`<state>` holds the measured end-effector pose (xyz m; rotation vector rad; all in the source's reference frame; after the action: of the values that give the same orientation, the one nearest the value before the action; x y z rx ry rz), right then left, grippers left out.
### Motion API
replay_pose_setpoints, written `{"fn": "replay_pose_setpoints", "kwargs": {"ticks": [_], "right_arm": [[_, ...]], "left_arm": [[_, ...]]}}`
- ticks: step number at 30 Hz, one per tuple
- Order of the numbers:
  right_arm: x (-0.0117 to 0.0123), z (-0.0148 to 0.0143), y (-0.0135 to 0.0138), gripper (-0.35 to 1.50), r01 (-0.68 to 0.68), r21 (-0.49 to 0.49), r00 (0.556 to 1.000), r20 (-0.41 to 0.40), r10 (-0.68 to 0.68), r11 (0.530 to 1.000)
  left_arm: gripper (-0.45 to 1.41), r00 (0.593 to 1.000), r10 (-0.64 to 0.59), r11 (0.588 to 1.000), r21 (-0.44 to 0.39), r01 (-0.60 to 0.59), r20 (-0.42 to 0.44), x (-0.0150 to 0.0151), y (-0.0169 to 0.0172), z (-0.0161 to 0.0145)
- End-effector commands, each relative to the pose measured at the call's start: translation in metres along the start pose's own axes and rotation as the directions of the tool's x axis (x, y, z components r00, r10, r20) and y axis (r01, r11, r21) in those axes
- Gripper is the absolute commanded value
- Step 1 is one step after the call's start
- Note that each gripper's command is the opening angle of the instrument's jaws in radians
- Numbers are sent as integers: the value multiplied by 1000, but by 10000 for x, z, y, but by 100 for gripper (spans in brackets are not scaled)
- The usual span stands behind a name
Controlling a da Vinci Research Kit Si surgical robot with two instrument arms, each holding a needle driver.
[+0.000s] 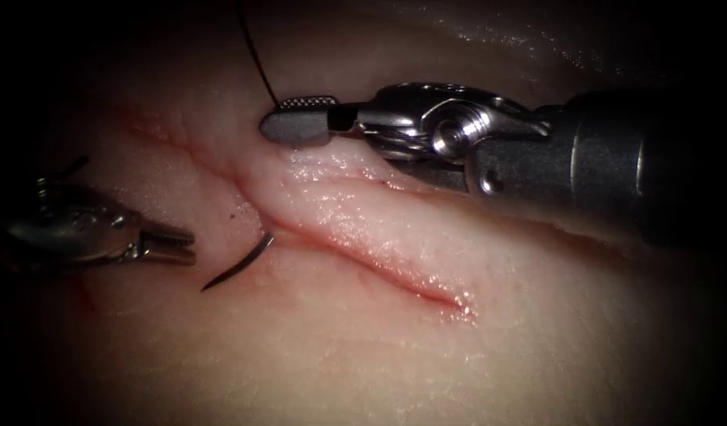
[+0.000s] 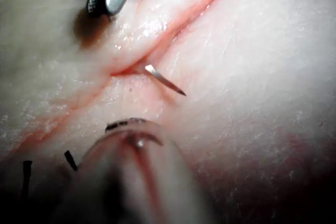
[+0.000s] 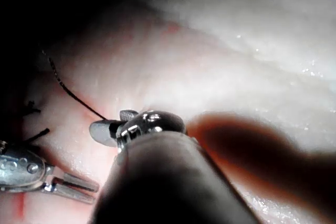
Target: Wound Closure
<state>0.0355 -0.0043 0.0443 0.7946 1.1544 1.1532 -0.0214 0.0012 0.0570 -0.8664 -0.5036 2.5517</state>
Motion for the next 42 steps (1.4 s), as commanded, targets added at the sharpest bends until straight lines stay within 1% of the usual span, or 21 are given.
{"fn": "replay_pose_setpoints", "kwargs": {"ticks": [1, 2, 4, 6, 10, 11, 13, 15, 18, 20, 24, 28, 29, 31, 35, 36, 38, 40, 41, 42], "right_arm": [[15, -3, 5, 84, -2, 13, 1000, -25, 2, 1000], [22, -12, 7, 90, -7, 31, 999, -42, 8, 1000], [31, -25, 10, 90, -18, 45, 998, -55, 21, 999], [39, -39, 14, 91, -11, 57, 998, -65, 14, 998], [45, -56, 20, 90, 0, 74, 997, -78, 5, 997], [44, -60, 21, 88, 2, 76, 997, -76, 4, 997], [44, -60, 21, 88, 2, 77, 997, -75, 4, 997], [43, -59, 21, 86, 2, 77, 997, -76, 4, 997], [42, -57, 20, 83, 2, 76, 997, -76, 4, 997], [42, -57, 20, 83, 8, 75, 997, -77, -2, 997], [41, -56, 21, 78, 10, 74, 997, -78, -4, 997], [39, -55, 22, 73, 13, 74, 997, -78, -7, 997], [37, -53, 23, 69, 15, 72, 997, -79, -9, 997], [36, -52, 23, 69, 16, 71, 997, -79, -10, 997], [33, -48, 23, 68, 19, 68, 997, -81, -13, 997], [33, -48, 23, 64, 19, 68, 997, -81, -14, 997], [33, -48, 23, 63, 19, 68, 997, -81, -13, 997], [32, -48, 23, 58, 19, 68, 997, -81, -13, 997], [32, -48, 23, 54, 19, 68, 997, -81, -13, 997], [32, -48, 23, 54, 19, 68, 997, -81, -13, 997]], "left_arm": [[12, 999, 31, 999, -13, -31, -20, 0, -1, 10], [12, 998, 53, 998, -21, -54, -38, 0, -2, 11], [17, 990, 116, 992, -30, -119, -73, 1, -6, 12], [25, 984, 153, 987, -32, -156, -91, 2, -10, 13], [35, 971, 195, 979, -33, -201, -138, 8, -15, 16], [39, 959, 221, 973, -23, -228, -179, 15, -15, 18], [49, 944, 248, 966, -18, -258, -215, 23, -15, 22], [59, 934, 272, 958, -26, -286, -231, 30, -14, 27], [64, 920, 308, 944, -46, -328, -243, 42, -10, 40], [64, 917, 314, 941, -51, -335, -246, 44, -9, 43], [66, 889, 338, 924, -68, -375, -310, 55, -5, 48], [57, 865, 362, 912, -57, -405, -348, 58, -5, 45], [44, 859, 365, 911, -51, -409, -358, 59, -5, 43], [40, 857, 365, 911, -50, -409, -364, 59, -5, 43], [24, 855, 369, 908, -53, -415, -365, 60, -3, 46], [-5, 854, 371, 907, -54, -417, -365, 59, -3, 46], [-45, 859, 358, 912, -62, -406, -365, 57, -3, 47], [-45, 870, 332, 921, -75, -383, -365, 56, -3, 46], [-45, 885, 283, 935, -98, -340, -371, 56, -4, 45], [-45, 885, 283, 935, -98, -340, -371, 56, -4, 45]]}}
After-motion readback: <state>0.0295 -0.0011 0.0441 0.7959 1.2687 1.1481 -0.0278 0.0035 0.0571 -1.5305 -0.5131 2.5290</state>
